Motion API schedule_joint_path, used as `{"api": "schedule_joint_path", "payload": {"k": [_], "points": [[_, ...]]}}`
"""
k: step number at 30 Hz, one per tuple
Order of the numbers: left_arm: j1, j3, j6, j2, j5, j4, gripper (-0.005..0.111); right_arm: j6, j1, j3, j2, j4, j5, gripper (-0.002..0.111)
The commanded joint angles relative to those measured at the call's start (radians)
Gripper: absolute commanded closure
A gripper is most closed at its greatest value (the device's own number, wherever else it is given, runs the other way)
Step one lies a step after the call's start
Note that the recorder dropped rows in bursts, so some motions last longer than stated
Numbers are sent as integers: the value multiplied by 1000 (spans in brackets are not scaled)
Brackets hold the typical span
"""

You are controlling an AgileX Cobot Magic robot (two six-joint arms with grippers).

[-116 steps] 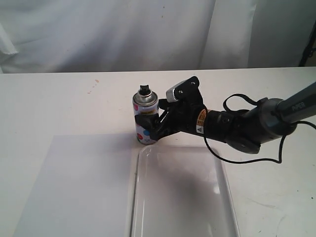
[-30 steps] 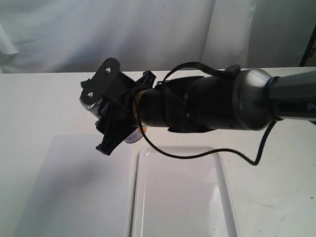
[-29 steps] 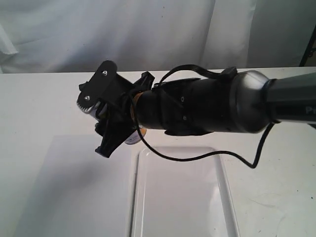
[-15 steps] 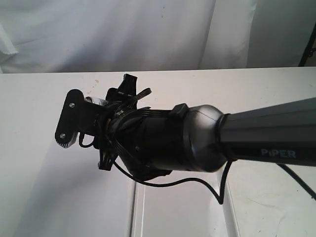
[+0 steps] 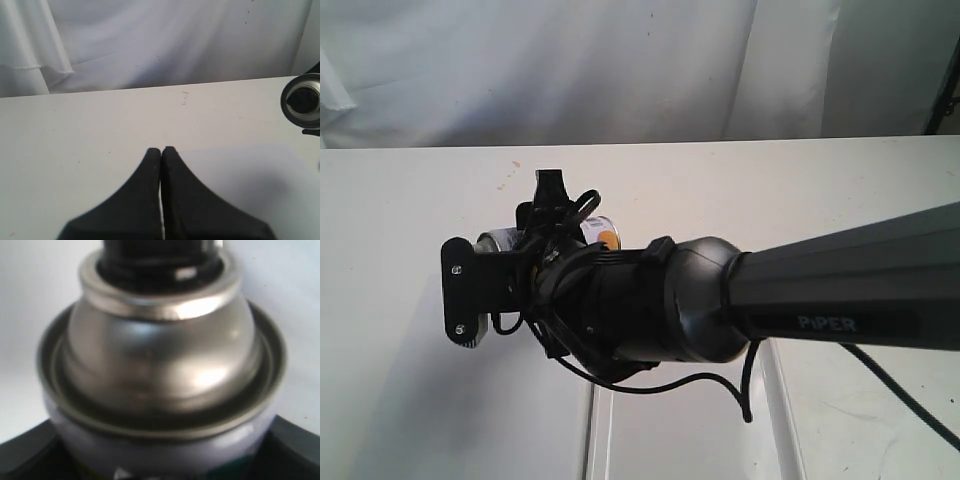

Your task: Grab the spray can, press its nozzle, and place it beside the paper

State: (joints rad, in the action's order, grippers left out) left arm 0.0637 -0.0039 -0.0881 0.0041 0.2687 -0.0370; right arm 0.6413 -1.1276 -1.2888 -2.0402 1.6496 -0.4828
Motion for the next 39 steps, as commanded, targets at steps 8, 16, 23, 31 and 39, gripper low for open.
{"api": "schedule_joint_path", "payload": {"k": [8,16,23,31,39], "points": [[6,4,3,-4,-3,-2,107,142,-8,-13,10,-20,-76,108],[6,4,3,-4,-3,-2,107,234,-58,-13,10,-101,-123,108],[6,4,3,-4,-3,-2,107,236,-71,-13,-5,-120,-208,108],[6,4,104,-4,-136,-145,107,149,-77,-13,-5,-234,-289,108],[6,4,214,-4,-170,-275,107,145,-86,-13,-5,-242,-297,108]]}}
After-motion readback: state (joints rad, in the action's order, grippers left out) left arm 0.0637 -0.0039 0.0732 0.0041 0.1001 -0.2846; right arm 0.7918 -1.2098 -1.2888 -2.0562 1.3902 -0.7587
